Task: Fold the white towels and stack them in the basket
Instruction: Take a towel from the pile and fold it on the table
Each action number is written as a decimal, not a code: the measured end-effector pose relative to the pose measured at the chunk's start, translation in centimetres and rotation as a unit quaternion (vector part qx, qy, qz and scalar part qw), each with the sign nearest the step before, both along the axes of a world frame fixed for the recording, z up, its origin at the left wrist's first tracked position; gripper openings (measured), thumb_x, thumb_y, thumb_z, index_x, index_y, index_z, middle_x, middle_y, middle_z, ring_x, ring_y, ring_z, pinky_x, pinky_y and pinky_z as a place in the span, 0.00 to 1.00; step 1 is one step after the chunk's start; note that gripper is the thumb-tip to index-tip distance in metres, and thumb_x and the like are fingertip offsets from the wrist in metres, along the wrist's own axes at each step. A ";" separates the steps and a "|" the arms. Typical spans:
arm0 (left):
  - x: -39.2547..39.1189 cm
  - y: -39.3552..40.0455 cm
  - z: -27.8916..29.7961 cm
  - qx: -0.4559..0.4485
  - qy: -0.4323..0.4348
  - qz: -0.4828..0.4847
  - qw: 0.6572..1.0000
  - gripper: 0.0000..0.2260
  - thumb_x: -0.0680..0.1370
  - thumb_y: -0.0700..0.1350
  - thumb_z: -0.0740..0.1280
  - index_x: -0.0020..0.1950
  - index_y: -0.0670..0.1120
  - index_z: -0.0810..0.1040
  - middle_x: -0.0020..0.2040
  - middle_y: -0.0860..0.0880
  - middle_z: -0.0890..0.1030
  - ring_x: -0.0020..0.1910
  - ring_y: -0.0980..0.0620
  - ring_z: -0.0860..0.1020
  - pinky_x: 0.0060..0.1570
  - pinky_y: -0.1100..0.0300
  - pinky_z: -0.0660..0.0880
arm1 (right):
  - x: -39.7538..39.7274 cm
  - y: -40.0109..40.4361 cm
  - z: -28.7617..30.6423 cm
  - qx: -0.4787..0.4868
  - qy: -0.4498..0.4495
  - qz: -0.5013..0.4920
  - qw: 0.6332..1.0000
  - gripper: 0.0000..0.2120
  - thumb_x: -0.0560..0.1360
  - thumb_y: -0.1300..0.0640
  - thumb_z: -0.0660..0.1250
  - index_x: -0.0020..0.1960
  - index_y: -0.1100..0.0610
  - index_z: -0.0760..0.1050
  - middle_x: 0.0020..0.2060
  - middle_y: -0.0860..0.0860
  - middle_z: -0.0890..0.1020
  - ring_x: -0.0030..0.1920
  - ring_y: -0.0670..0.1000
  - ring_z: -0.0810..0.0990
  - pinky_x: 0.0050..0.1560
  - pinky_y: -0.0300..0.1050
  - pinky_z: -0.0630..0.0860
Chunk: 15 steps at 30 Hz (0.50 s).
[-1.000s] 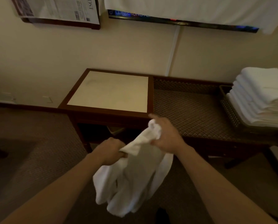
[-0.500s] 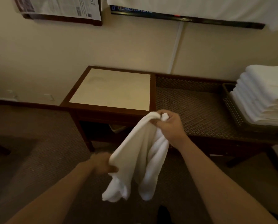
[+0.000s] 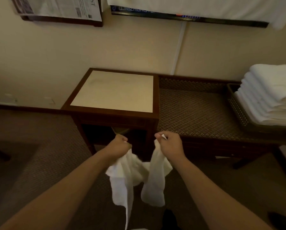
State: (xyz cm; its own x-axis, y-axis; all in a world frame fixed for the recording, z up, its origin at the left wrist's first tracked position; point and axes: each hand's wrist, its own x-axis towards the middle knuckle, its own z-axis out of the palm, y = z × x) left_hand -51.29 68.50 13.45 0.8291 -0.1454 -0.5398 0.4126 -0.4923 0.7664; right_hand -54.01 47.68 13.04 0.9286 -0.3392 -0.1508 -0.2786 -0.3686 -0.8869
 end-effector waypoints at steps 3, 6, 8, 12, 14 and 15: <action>0.3 -2.2 1.2 -0.178 0.066 0.092 0.977 0.09 0.82 0.43 0.67 0.61 0.45 0.74 0.53 0.44 0.77 0.48 0.47 0.78 0.45 0.52 0.77 | -1.1 1.6 -0.3 0.133 -0.038 -0.058 0.989 0.04 0.77 0.59 0.73 0.46 0.52 0.85 0.39 0.47 0.86 0.42 0.43 0.84 0.45 0.41 0.79; -0.4 -3.8 1.7 -0.297 0.061 0.117 0.946 0.07 0.80 0.40 0.69 0.57 0.43 0.79 0.46 0.44 0.81 0.42 0.48 0.80 0.39 0.54 0.79 | -1.7 2.6 -0.1 0.217 -0.045 -0.090 0.971 0.04 0.75 0.61 0.75 0.46 0.54 0.85 0.40 0.51 0.87 0.45 0.49 0.86 0.49 0.48 0.83; -1.0 -4.3 1.6 -0.320 0.025 0.113 0.941 0.08 0.79 0.37 0.69 0.58 0.43 0.81 0.51 0.44 0.83 0.49 0.47 0.83 0.44 0.54 0.81 | -2.0 3.0 0.2 0.258 -0.041 -0.090 0.961 0.04 0.75 0.63 0.74 0.48 0.56 0.84 0.41 0.53 0.87 0.45 0.51 0.87 0.49 0.50 0.84; -2.0 -3.9 0.6 -0.284 -0.089 0.009 0.955 0.24 0.76 0.26 0.63 0.65 0.49 0.80 0.62 0.48 0.81 0.61 0.51 0.80 0.53 0.56 0.81 | -2.5 2.6 0.4 0.375 -0.006 -0.129 0.918 0.07 0.77 0.65 0.71 0.55 0.61 0.81 0.46 0.59 0.87 0.48 0.57 0.87 0.47 0.54 0.84; -2.2 -3.2 0.3 -0.162 -0.217 -0.106 0.957 0.27 0.76 0.27 0.66 0.70 0.50 0.76 0.64 0.55 0.79 0.62 0.59 0.78 0.56 0.65 0.78 | -2.6 2.2 0.2 0.405 0.005 -0.130 0.905 0.08 0.78 0.66 0.70 0.57 0.62 0.80 0.49 0.60 0.86 0.49 0.58 0.86 0.45 0.52 0.83; -2.1 -2.8 0.1 -0.086 -0.290 -0.150 0.941 0.26 0.77 0.30 0.67 0.71 0.50 0.76 0.65 0.56 0.78 0.62 0.62 0.77 0.58 0.69 0.75 | -2.7 2.2 0.1 0.412 0.009 -0.122 0.903 0.08 0.78 0.66 0.69 0.57 0.62 0.79 0.50 0.61 0.85 0.49 0.58 0.86 0.44 0.51 0.83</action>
